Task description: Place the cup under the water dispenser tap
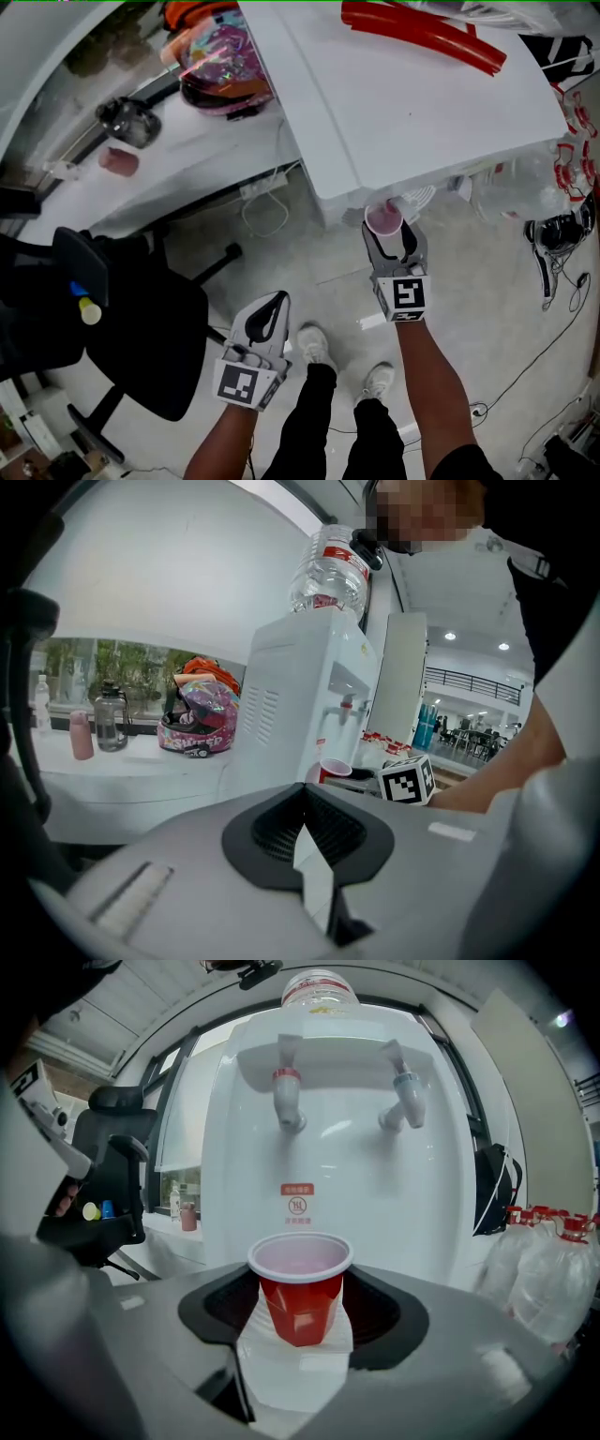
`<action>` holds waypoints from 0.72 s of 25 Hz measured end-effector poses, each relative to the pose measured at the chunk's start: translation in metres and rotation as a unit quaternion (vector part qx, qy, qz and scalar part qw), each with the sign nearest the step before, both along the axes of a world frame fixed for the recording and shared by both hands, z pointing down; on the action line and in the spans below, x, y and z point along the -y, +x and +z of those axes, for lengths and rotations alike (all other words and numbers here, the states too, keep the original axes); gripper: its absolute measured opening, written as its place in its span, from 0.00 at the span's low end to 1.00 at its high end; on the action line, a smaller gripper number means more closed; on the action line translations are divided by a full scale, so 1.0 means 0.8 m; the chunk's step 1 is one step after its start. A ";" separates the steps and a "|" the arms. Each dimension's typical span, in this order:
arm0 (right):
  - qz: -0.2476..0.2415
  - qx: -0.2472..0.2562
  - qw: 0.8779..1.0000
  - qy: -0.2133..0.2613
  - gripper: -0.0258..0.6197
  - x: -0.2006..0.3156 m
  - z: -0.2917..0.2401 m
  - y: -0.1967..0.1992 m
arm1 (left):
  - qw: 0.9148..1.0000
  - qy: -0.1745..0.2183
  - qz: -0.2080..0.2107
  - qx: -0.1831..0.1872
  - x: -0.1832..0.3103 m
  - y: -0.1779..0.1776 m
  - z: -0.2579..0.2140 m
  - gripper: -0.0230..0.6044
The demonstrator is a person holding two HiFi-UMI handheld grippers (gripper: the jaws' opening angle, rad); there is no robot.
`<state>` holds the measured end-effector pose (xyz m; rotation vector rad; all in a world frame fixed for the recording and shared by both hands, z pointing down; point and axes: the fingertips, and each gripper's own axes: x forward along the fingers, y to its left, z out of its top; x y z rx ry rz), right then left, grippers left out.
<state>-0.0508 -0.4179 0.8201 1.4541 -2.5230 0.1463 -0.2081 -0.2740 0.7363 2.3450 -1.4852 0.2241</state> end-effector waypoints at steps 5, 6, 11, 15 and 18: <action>0.008 -0.002 1.000 0.004 0.48 0.011 0.006 0.002 | 1.000 -0.001 0.007 -0.001 0.000 0.013 0.008 0.06; 0.009 -0.002 1.000 0.005 0.49 0.012 0.007 0.002 | 1.000 0.000 0.009 -0.001 -0.001 0.015 0.008 0.06; 0.001 -0.004 1.000 -0.006 0.55 0.011 0.014 -0.003 | 1.000 0.001 0.017 -0.003 -0.001 0.022 0.005 0.06; -0.003 -0.007 1.000 -0.009 0.62 0.001 0.013 -0.002 | 1.000 0.000 0.020 0.002 -0.002 0.023 0.005 0.06; -0.003 -0.006 1.000 -0.007 0.62 -0.017 0.003 0.003 | 1.000 -0.001 0.022 0.006 -0.006 0.022 0.005 0.06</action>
